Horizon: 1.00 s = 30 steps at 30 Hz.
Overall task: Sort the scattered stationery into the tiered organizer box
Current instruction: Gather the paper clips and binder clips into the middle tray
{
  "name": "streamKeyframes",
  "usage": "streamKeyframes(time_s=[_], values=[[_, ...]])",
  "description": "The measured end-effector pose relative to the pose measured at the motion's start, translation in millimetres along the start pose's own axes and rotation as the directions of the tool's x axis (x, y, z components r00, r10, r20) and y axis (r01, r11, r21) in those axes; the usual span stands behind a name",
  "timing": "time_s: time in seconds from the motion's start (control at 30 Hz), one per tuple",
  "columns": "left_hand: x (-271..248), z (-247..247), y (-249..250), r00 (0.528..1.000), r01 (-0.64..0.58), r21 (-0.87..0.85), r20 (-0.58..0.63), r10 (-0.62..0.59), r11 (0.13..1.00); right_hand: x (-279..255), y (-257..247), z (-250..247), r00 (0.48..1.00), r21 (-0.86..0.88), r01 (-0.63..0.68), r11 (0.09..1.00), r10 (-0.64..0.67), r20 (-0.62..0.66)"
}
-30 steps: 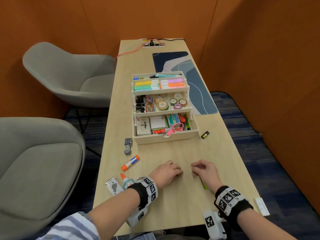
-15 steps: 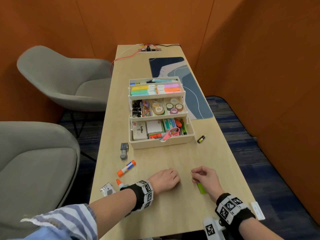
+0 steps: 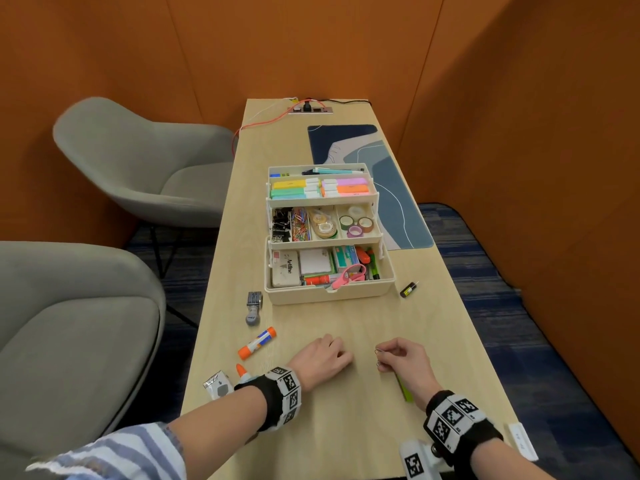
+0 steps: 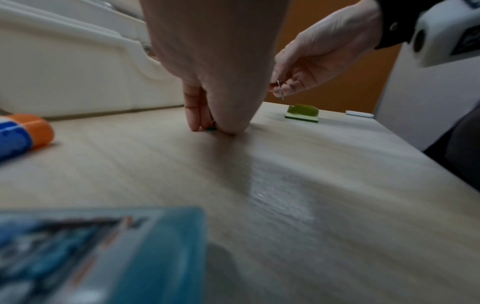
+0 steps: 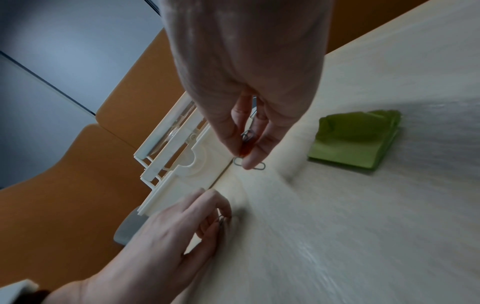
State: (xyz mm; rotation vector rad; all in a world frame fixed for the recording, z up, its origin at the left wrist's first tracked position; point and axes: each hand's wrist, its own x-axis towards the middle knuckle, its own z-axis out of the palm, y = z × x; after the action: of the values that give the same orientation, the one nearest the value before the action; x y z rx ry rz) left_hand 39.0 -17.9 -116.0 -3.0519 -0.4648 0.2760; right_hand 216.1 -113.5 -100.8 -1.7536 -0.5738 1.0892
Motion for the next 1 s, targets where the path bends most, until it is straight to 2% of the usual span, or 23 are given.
streamKeyframes(time_s=[0.07,0.2,0.33,0.4,0.5,0.57,0.7,0.87,1.0], values=[[-1.4,-3.8,-1.5,0.999,0.034,-0.067,0.004,-0.034,0.997,2.2,-1.4,1.4,1.000,-0.002,0.000,1.000,0.000,0.006],[-4.1,-13.5,-5.3,0.984,0.158,-0.165,0.105,-0.142,0.974,6.2,-3.1,2.3,1.000,0.006,0.000,1.000,0.000,0.017],[-8.4,-12.6,-15.5,0.971,0.234,-0.233,0.096,-0.217,0.944,7.2,-0.3,3.8,1.000,0.002,-0.011,1.000,0.011,0.019],[-10.6,-9.5,-20.8,0.956,0.293,-0.268,0.111,-0.273,0.918,7.3,2.6,4.7,0.999,-0.004,-0.025,1.000,0.025,0.021],[-9.8,-8.1,-26.6,0.905,0.424,-0.315,0.146,-0.398,0.849,7.0,5.2,5.4,0.999,-0.014,-0.038,0.999,0.039,0.025],[-10.0,-6.9,-28.9,0.888,0.459,-0.343,0.143,-0.437,0.820,6.8,4.1,5.4,0.999,-0.007,-0.039,0.999,0.040,0.028],[-15.2,-7.3,-28.9,0.904,0.415,-0.385,0.073,-0.422,0.824,8.2,0.8,6.6,0.999,0.004,-0.039,0.999,0.038,0.028],[-12.4,-12.8,-34.5,0.887,0.456,-0.431,0.151,-0.436,0.778,8.7,-2.1,10.7,0.999,0.008,-0.037,0.999,0.036,0.036],[-9.6,-18.8,-40.5,0.916,0.401,-0.463,0.186,-0.356,0.790,7.6,-4.7,14.2,0.998,0.009,-0.034,0.999,0.033,0.045]])
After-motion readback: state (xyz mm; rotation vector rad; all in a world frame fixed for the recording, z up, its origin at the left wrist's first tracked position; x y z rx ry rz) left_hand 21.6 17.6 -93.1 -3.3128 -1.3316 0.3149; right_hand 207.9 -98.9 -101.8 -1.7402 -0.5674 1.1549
